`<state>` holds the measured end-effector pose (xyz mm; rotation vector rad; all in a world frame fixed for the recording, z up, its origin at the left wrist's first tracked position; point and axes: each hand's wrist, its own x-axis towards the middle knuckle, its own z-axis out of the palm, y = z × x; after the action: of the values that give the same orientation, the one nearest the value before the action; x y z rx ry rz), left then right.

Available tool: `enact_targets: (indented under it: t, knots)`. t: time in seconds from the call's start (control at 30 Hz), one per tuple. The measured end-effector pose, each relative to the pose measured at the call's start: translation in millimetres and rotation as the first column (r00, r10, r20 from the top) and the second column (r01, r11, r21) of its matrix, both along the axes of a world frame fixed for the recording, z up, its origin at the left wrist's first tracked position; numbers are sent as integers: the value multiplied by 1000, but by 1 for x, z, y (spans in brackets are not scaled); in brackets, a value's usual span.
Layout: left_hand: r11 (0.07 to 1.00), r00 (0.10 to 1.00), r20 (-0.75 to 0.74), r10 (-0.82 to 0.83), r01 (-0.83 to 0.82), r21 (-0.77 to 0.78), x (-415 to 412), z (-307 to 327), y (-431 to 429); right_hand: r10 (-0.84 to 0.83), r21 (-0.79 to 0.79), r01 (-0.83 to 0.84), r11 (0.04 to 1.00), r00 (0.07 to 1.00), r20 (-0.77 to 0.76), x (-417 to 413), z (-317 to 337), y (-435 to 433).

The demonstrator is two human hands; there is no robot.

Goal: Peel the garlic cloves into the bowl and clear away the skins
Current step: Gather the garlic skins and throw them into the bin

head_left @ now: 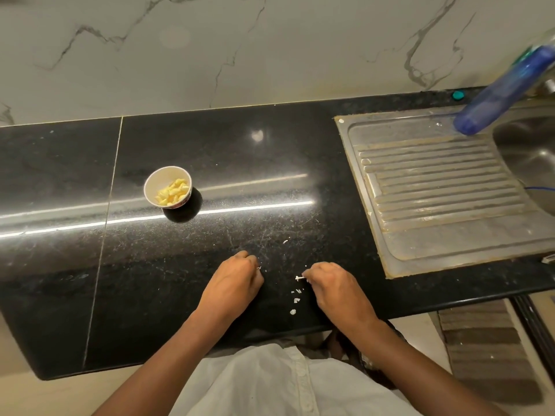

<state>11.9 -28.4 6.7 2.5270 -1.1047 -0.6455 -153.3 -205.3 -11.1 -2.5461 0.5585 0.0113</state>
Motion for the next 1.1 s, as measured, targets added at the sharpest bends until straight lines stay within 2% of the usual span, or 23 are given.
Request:
enact_targets:
  t: [0.07,0.1,0.13,0.2,0.27,0.3,0.37,0.47,0.57,0.67,0.9,0.97,1.1]
  knots:
    - [997,996,-66,65,-68,-32,-2,3,-6,-253,255,245,936,968,-2,2,8,-8]
    - [994,992,-95,87,-93,-54,-4,6,-10,-383,386,366,847,923,-35,2,11,-13]
    - [990,986,-129,103,-114,-77,-6,9,-15,-492,520,457,722,867,-79,2,14,-18]
    - [982,968,-220,118,-147,-120,-12,19,-28,-646,758,532,377,738,-196,-3,21,-25]
    - [972,946,-299,126,-178,-154,-20,26,-43,-710,871,487,65,636,-302,-11,32,-31]
    - [967,936,-330,121,-187,-176,-23,30,-51,-721,890,454,-44,603,-343,-15,37,-33]
    - [961,919,-387,78,-172,-215,-32,35,-70,-731,901,380,-208,552,-401,-29,45,-37]
    - [962,876,-482,9,-140,-236,-50,45,-100,-759,892,244,-382,468,-453,-52,51,-40]
    - [963,821,-567,-64,-99,-252,-77,54,-129,-796,873,101,-478,371,-479,-83,52,-44]
    - [963,790,-582,-193,38,-268,-110,61,-157,-823,864,14,-504,295,-485,-119,53,-48]
    - [898,644,-634,-427,384,-215,-226,23,-224,-831,823,-181,-539,-48,-555,-241,11,-53]
    - [896,622,-671,-404,416,-154,-263,2,-238,-797,802,-213,-558,-131,-589,-276,-12,-51]
    - [937,637,-742,-207,348,38,-320,-68,-258,-728,762,-255,-595,-230,-646,-325,-69,-53]
